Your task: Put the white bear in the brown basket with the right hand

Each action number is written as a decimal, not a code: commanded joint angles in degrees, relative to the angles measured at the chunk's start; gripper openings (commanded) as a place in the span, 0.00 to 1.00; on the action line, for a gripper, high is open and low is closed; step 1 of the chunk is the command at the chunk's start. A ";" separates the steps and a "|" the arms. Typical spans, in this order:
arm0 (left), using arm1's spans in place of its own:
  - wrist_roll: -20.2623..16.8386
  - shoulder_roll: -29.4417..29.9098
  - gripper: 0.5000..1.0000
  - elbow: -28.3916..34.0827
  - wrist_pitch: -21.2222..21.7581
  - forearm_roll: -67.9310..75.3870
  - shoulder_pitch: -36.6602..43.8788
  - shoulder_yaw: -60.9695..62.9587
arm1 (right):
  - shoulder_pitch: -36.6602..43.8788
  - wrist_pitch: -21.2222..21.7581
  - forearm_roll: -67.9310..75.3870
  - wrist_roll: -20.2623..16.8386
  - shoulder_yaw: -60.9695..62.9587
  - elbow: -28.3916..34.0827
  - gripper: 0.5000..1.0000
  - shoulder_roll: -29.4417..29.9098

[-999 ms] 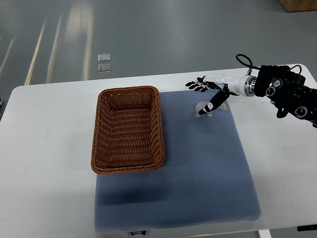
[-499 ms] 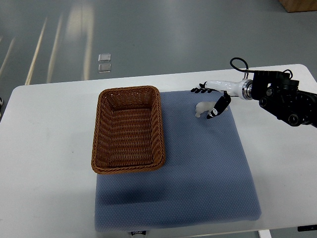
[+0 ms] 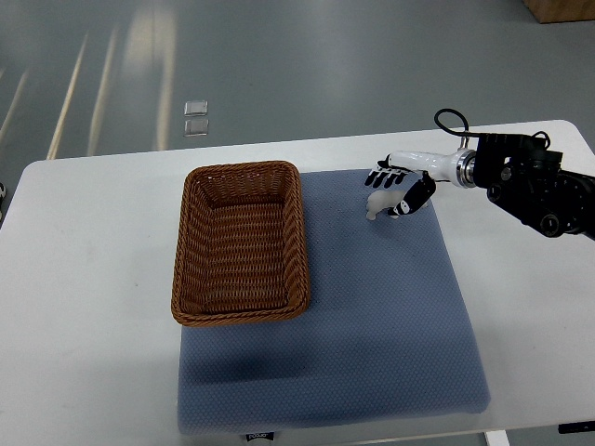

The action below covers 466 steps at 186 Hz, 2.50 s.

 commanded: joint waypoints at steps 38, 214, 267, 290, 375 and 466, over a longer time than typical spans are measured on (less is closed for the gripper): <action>0.00 0.00 1.00 0.00 0.00 0.00 0.00 0.00 | 0.12 -0.35 -2.72 2.96 -1.89 0.18 0.01 0.29; 0.00 0.00 1.00 0.00 0.00 0.00 0.00 0.00 | 9.96 -6.68 -3.08 19.75 -5.84 4.66 0.00 16.02; 0.00 0.00 1.00 0.00 0.00 0.00 0.00 0.00 | 9.61 -6.94 -2.55 19.49 -8.57 4.14 0.01 17.52; 0.00 0.00 1.00 0.00 0.00 0.00 0.00 0.00 | 8.56 -7.03 -1.50 19.58 -7.51 3.87 0.75 17.52; 0.00 0.00 1.00 0.00 0.00 0.00 0.00 0.00 | 5.57 -4.31 21.62 9.38 5.76 3.78 0.85 12.42; 0.00 0.00 1.00 0.00 0.00 0.00 0.00 0.00 | -11.48 -7.38 52.56 -2.92 24.92 3.78 0.86 8.11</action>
